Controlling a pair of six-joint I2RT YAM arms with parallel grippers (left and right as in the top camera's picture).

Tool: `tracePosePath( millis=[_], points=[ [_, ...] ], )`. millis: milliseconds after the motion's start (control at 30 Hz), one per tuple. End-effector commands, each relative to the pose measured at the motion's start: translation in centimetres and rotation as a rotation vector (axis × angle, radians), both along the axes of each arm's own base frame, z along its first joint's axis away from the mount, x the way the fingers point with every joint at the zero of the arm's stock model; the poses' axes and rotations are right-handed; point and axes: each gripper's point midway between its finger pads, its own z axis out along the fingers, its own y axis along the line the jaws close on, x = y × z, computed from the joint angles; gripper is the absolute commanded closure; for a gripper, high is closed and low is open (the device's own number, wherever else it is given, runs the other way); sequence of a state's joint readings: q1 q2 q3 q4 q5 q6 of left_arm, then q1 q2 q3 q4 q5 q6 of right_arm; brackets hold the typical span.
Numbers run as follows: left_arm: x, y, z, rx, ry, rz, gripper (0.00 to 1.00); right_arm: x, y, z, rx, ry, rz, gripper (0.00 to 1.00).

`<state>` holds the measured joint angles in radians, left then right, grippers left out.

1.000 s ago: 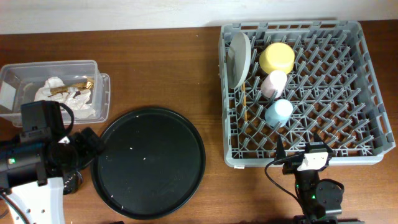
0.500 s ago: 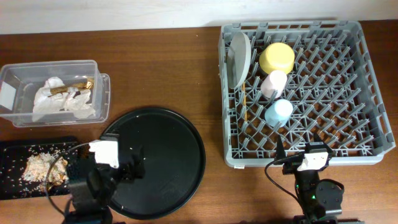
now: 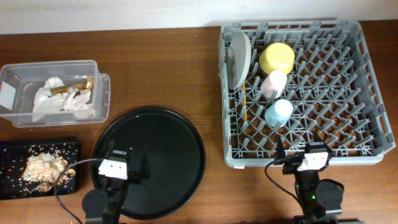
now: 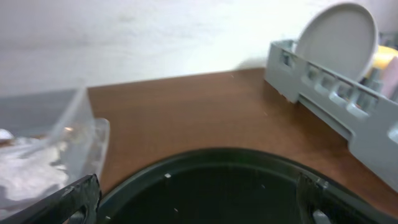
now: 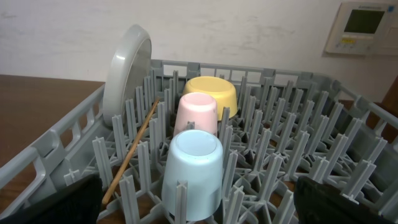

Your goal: Sort waste into correct bins and load items into the dishwasher rack

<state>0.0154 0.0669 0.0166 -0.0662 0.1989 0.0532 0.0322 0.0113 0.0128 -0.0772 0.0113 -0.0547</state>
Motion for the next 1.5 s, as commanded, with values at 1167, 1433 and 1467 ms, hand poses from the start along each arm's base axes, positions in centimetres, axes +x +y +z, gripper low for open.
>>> tracePosePath(
  millis=[1167,1433,1467],
  points=[
    [0.0,3.6,0.6,0.000,-0.036,0.213,0.01,0.0,-0.3,-0.3,0.007,0.004,-0.013,0.02],
    [0.0,3.4,0.6,-0.001,-0.035,0.207,0.01,0.0,-0.3,-0.3,0.008,0.004,-0.013,0.02],
    [0.0,3.4,0.6,-0.001,-0.035,0.206,0.01,0.0,-0.3,-0.3,0.008,0.004,-0.013,0.02]
  ],
)
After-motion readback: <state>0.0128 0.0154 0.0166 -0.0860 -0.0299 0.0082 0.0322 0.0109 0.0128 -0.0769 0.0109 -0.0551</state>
